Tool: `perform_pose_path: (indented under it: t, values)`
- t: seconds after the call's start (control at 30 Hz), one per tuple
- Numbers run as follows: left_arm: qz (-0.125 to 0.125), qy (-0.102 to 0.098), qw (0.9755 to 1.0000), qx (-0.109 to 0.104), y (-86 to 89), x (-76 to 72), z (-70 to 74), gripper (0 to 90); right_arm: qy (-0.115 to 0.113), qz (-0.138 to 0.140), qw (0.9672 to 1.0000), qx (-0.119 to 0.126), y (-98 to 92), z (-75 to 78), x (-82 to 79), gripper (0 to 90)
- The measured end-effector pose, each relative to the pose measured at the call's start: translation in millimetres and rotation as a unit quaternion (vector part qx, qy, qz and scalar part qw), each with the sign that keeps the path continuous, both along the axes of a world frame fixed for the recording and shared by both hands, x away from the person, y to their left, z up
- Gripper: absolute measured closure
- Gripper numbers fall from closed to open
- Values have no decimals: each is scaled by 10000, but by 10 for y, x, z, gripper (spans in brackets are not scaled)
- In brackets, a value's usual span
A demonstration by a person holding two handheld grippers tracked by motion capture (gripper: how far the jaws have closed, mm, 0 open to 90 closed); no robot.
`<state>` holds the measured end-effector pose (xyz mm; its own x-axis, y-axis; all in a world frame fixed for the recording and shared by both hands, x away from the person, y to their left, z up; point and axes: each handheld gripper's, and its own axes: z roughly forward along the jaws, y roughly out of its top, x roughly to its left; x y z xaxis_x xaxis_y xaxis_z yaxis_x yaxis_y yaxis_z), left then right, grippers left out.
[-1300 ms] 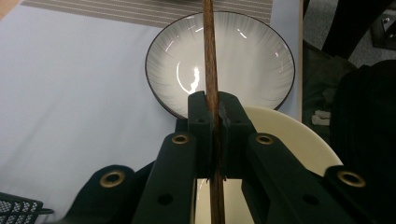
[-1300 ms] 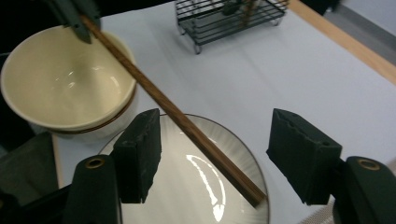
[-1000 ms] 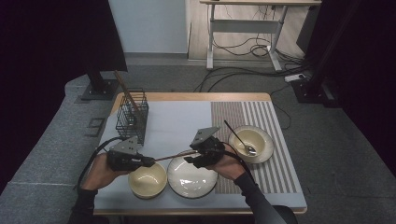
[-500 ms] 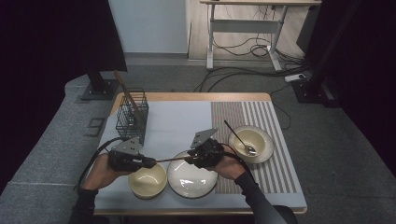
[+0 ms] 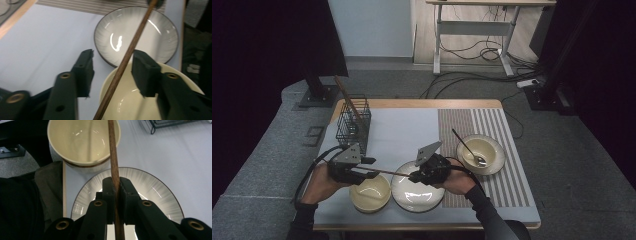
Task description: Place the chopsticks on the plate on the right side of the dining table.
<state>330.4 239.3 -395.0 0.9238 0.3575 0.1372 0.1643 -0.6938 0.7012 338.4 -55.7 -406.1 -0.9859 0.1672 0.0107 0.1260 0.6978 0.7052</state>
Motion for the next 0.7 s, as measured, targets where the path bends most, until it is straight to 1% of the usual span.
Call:
perform_pose_path:
  t: [0.03,0.1,0.17,0.27,0.33,0.4,0.5,0.63,0.67,0.7]
  values:
    - [60,-16,10000,-7,2,1,0,419,9,0,10000,8,3,3,-6,839]
    - [210,-75,9997,-29,19,5,-1,379,-4,-48,10000,3,-7,10,-5,839]
    - [325,-90,9994,-99,34,0,-4,348,-18,-95,10000,-4,-26,10,0,839]
    - [471,-126,9987,-109,66,-37,-7,306,-23,-186,9998,-22,-73,3,23,839]
    - [562,-161,9981,-171,104,-67,-17,273,-35,-268,9996,-39,-108,-2,39,839]
    - [768,-131,9966,-262,160,-84,-35,245,-40,-323,9995,-43,-128,-8,47,839]
    - [970,-89,9946,-364,231,-102,-53,182,-87,-443,9990,-77,-158,-7,56,839]
    - [1241,-131,9911,-470,322,-136,-74,141,-97,-575,9983,-58,-203,1,68,838]
    - [1332,-146,9898,-490,357,-143,-86,134,-101,-592,9982,-56,-214,4,73,838]
    - [1389,-145,9889,-509,381,-145,-95,110,-108,-643,9979,-62,-234,7,79,838]
